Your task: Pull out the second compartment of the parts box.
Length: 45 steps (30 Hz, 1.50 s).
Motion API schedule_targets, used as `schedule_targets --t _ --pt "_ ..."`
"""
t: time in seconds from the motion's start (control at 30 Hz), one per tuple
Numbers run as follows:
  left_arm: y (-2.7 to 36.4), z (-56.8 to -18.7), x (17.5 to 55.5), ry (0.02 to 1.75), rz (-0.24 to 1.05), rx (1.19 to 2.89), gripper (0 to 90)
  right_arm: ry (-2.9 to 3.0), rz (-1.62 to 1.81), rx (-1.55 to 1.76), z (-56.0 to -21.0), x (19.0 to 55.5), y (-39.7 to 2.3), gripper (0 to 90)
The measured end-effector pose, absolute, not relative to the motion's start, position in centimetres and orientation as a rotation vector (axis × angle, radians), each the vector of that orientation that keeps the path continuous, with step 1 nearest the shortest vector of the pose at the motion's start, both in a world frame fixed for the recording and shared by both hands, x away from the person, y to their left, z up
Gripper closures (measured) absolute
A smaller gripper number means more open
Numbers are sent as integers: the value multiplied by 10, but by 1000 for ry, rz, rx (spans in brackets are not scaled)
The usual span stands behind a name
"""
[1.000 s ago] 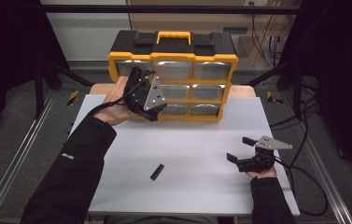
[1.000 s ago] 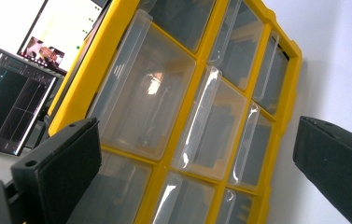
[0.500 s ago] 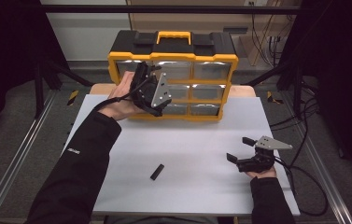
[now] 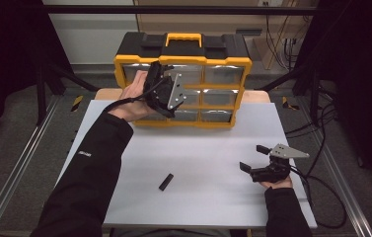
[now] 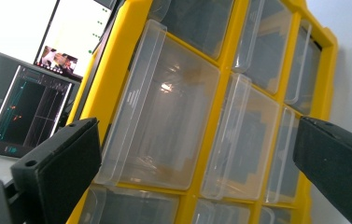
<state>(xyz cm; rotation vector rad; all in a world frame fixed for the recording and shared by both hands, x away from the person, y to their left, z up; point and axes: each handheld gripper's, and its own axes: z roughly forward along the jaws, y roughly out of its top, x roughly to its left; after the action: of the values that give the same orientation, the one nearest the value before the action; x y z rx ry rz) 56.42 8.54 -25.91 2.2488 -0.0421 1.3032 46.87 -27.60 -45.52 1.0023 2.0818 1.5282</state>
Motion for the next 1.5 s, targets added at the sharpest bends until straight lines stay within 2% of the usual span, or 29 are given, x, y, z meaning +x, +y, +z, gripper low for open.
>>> schedule_targets --t 1.5 --pt "69 -277 594 -128 1519 2287 29 2080 1530 1006 -455 468 -276 5"
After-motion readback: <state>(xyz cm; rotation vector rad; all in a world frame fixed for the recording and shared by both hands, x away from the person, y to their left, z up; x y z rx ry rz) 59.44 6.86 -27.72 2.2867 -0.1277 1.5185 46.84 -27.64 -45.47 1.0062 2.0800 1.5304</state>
